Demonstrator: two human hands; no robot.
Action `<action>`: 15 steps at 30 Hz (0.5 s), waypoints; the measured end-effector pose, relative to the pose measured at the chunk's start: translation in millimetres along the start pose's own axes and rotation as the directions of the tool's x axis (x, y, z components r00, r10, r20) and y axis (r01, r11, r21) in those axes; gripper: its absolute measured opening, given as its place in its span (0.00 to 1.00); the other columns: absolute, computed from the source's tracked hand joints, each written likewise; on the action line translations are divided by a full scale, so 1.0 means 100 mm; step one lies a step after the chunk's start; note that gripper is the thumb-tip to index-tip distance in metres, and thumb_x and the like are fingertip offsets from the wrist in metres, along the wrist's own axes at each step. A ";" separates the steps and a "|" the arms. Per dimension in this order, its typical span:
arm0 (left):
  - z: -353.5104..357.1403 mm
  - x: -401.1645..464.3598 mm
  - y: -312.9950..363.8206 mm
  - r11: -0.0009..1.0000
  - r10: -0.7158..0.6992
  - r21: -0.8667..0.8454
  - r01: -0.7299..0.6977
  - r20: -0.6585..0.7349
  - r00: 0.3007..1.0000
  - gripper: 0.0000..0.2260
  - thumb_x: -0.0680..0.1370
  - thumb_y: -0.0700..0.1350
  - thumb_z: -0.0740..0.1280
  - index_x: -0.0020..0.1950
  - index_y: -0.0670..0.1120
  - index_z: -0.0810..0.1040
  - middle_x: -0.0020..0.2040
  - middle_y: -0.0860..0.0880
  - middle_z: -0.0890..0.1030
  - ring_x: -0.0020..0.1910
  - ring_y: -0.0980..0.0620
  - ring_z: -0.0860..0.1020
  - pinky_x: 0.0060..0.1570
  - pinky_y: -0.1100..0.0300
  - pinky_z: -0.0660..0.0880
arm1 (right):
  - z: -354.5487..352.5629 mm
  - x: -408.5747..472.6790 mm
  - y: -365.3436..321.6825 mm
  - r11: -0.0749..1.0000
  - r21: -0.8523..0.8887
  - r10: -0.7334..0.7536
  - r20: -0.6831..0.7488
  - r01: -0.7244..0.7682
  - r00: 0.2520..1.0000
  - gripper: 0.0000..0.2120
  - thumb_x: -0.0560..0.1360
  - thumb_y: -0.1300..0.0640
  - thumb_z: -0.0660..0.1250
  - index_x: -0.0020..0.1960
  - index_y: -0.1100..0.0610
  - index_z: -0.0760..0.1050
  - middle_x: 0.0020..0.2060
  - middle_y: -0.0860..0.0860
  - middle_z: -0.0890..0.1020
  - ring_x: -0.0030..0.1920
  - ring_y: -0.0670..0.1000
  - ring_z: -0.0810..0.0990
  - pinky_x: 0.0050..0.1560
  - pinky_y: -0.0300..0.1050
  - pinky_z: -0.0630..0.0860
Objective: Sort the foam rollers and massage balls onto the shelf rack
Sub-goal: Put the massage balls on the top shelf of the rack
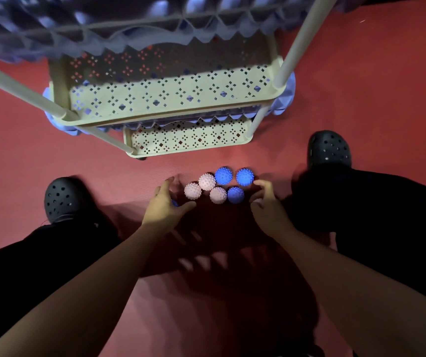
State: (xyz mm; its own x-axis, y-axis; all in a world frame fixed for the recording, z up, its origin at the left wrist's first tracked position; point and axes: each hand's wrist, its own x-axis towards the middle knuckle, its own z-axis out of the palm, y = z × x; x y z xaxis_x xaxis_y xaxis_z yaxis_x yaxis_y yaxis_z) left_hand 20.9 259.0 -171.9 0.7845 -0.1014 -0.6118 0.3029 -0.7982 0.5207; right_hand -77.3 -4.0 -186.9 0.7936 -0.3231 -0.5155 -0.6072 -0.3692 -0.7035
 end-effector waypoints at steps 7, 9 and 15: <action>0.06 0.14 0.03 0.990 0.092 0.096 -0.100 0.088 0.992 0.34 0.74 0.60 0.72 0.77 0.65 0.60 0.60 0.49 0.69 0.52 0.50 0.77 0.64 0.53 0.73 | 0.10 0.07 -0.09 0.952 -0.300 0.006 0.232 0.066 0.973 0.25 0.80 0.40 0.60 0.74 0.36 0.56 0.43 0.47 0.78 0.46 0.57 0.81 0.45 0.48 0.72; 0.10 0.19 0.03 0.986 0.080 0.135 -0.098 0.132 0.988 0.33 0.76 0.60 0.70 0.78 0.66 0.59 0.64 0.47 0.68 0.53 0.49 0.76 0.65 0.51 0.73 | 0.14 0.12 -0.07 0.939 -0.334 0.006 0.252 0.081 0.968 0.28 0.80 0.40 0.61 0.76 0.37 0.55 0.49 0.50 0.80 0.50 0.57 0.81 0.46 0.46 0.70; 0.19 0.24 0.01 0.993 0.049 0.098 -0.062 0.138 0.989 0.26 0.78 0.58 0.69 0.75 0.58 0.67 0.64 0.50 0.69 0.61 0.50 0.74 0.66 0.56 0.69 | 0.18 0.19 -0.15 0.908 -0.412 0.041 0.266 0.075 0.963 0.28 0.80 0.45 0.65 0.77 0.38 0.58 0.56 0.53 0.82 0.56 0.58 0.80 0.53 0.49 0.74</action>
State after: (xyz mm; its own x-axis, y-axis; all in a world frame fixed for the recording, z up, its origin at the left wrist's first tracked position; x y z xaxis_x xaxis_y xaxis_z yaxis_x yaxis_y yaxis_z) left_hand 29.5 244.6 -197.1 0.7158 -0.2212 -0.6623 0.1988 -0.8446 0.4970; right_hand -52.4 10.6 -195.2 0.7492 -0.0942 -0.6555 -0.5069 -0.7187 -0.4760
